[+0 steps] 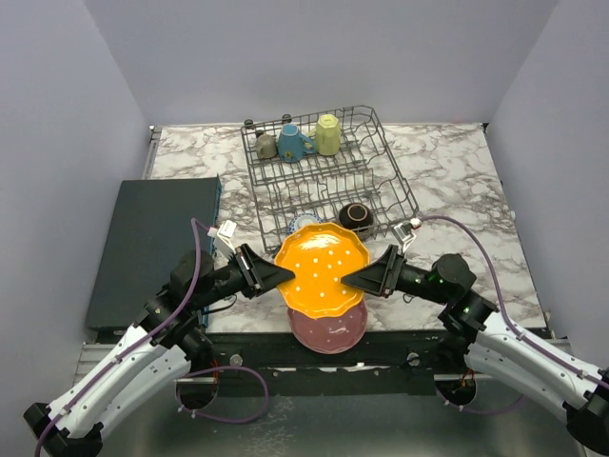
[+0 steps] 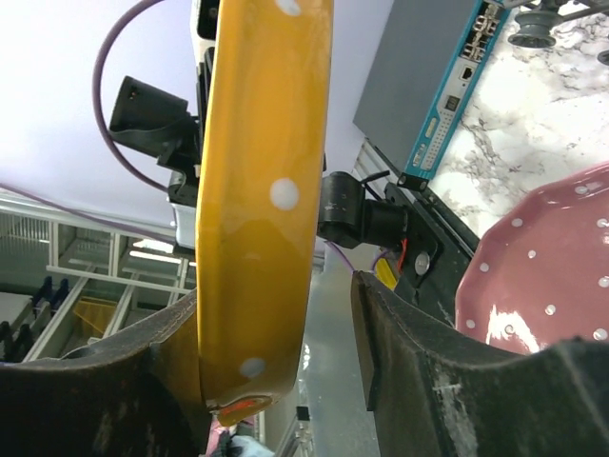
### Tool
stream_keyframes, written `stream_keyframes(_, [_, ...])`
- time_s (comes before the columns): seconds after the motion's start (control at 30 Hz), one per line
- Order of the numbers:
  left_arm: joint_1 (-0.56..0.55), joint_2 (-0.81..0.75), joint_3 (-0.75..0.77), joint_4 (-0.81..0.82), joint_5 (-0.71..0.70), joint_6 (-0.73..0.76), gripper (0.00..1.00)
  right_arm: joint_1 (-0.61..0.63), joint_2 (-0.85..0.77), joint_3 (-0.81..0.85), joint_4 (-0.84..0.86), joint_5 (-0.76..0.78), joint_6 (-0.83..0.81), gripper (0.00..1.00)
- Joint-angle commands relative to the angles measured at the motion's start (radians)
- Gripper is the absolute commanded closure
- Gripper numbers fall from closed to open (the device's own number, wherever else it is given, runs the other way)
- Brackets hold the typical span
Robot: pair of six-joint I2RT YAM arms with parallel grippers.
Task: Load the mixed dishes into the dish rack
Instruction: Insert the plate into the dish rack.
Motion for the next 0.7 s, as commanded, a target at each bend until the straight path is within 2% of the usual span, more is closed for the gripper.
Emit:
stream_keyframes(0.0, [-0.002,-0.021,0.026,0.183,0.047,-0.037,1.00,0.006,-0.032,-0.012,0.007,0.012,0.011,0.43])
stream_keyframes(0.43, [-0.001,-0.007,0.024,0.150,0.042,-0.012,1.00,0.006,-0.078,-0.018,-0.024,0.049,0.010,0.58])
stream_keyframes(0.57, [-0.001,0.004,0.026,0.144,0.044,-0.004,1.00,0.007,-0.072,-0.009,-0.037,0.060,0.000,0.67])
stream_keyframes(0.67, [-0.001,0.010,0.023,0.138,0.044,0.001,1.00,0.006,-0.063,0.001,-0.044,0.068,-0.009,0.81])
